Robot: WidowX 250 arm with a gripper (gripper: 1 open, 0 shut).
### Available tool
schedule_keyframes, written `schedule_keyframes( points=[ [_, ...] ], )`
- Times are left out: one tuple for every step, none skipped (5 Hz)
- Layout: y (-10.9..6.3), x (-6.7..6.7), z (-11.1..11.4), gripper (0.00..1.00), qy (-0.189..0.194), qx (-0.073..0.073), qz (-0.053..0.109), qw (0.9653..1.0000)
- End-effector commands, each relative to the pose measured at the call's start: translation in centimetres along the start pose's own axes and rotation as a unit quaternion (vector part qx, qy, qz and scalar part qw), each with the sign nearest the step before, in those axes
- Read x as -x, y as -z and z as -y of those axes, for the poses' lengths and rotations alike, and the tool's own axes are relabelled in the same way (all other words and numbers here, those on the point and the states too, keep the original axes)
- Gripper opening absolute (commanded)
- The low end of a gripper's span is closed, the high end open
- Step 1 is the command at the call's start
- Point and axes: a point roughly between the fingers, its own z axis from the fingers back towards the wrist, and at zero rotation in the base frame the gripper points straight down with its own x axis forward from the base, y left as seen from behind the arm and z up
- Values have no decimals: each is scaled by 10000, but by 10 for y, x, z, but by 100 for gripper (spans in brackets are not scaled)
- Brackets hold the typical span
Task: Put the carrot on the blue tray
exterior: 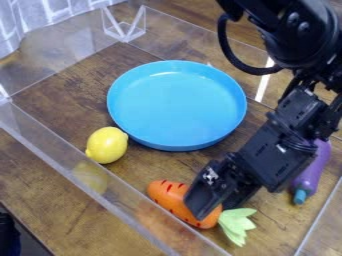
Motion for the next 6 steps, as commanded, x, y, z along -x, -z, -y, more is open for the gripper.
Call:
schedule_keyframes(
  points=[
    [15,23,-4,100,-81,22,71,9999],
    [20,27,2,100,16,38,6,10000],
    [22,27,8,0,160,27,-82,9998],
    [17,29,7,0,11,75,14,10000],
    [12,31,7,0,-138,122,104,9998],
    [14,31,13,0,-259,164,183,9994]
  ],
)
